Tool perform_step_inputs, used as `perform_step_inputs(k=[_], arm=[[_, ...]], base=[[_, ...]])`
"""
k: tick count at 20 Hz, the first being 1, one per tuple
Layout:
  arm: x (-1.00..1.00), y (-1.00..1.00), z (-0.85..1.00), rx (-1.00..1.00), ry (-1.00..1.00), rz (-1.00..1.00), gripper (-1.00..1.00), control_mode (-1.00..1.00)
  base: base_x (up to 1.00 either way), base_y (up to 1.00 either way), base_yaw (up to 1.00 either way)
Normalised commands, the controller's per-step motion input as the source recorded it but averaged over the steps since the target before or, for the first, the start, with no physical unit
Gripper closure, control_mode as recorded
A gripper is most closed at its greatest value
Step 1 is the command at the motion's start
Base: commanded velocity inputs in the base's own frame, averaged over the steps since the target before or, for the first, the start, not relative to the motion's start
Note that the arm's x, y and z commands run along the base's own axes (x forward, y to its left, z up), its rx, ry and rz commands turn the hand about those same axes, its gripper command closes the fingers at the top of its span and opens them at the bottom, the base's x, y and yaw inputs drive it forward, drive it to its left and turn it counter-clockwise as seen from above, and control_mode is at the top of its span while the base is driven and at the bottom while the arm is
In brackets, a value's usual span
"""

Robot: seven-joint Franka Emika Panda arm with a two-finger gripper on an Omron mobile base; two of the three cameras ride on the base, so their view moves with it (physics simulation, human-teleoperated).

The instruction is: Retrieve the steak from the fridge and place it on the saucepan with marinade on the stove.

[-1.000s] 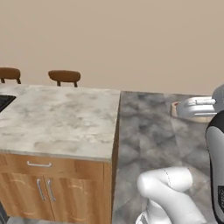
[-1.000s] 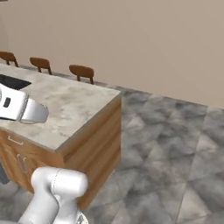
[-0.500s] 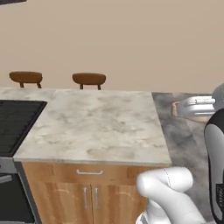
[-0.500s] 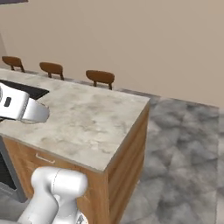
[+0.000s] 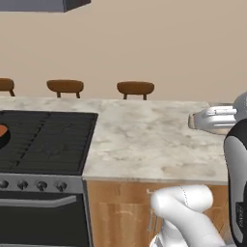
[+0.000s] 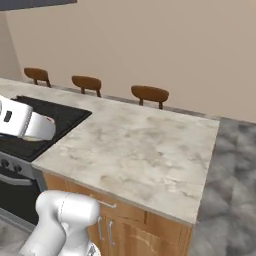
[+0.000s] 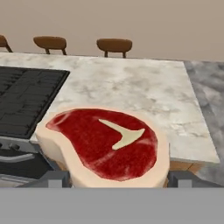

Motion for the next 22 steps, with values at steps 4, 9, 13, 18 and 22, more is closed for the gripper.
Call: perform_step_inputs(k=[4, 9, 13, 18, 22], arm=[[0.0, 0.0, 0.0, 0.0, 0.0, 0.0, 1.0, 1.0], [0.0, 0.0, 0.0, 0.0, 0.0, 0.0, 1.0, 1.0], [0.0, 0.0, 0.0, 0.0, 0.0, 0.0, 1.0, 1.0], [0.0, 0.0, 0.0, 0.0, 0.0, 0.0, 1.0, 1.0], [0.0, 0.0, 0.0, 0.0, 0.0, 0.0, 1.0, 1.0]], base=[[0.0, 1.0, 0.0], [0.02, 1.0, 0.0], [0.0, 1.0, 0.0], [0.03, 1.0, 0.0], [0.2, 0.94, 0.0]])
